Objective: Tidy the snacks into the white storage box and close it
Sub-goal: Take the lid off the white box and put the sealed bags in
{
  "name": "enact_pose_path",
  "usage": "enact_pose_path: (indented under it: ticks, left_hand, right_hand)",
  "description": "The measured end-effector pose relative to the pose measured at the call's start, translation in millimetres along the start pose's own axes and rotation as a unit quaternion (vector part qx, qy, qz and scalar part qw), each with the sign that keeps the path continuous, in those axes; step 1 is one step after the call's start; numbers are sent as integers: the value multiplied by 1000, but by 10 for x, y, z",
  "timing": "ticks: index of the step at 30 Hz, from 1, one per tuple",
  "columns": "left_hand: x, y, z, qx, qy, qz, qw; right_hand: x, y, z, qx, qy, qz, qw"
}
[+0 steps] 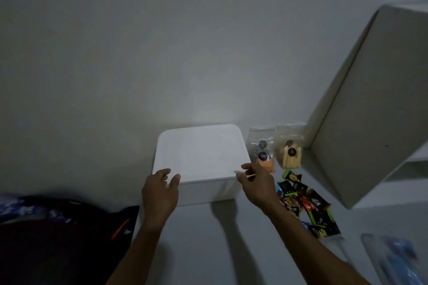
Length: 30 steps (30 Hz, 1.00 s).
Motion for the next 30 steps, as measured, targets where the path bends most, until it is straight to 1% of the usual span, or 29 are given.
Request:
enact_pose_path:
  ticks: [4,8,10,13,15,20,22,25,30]
  left_hand:
    - [104,30,276,-14,8,17,1000]
    - [305,-146,650,9,24,43,999]
    - [410,-251,811,16,38,50,998]
    - [300,-286,823,36,48,29,998]
    - [283,-315,837,31,45,7,998]
    - [366,-392,929,23,57,17,998]
    - [371,-425,935,19,58,18,998]
    - [317,-432,931,7,59,2,998]
    - [133,-330,968,-22,31,-18,999]
  right_hand:
    - [-62,-124,228,-33,5,-55,998]
    - [-141,-286,555,-26,-17,-89,996]
    - [-176,-357,663,-22,-32,-83,996]
    - [-268,-467,780,-16,-41,-79,996]
    - [-325,-523,803,-21,-38,-68,997]
    - [-368,-591,802,-54,-43,-44,997]
    - [-371,-618,801,-64,-39,-53,996]
    - [-343,-623,806,-70,-38,-45,996]
    - [-191,-549,806,-79,-30,-21,996]
Point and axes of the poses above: each hand's wrist, its own z-axis towards the middle knuckle, its own y-axis out of the back of the hand, x = y × z, the point moved 1 cm from there along z, towards the middle knuckle, and after that the axes turned 8 degrees about y, right-handed, at the moved point
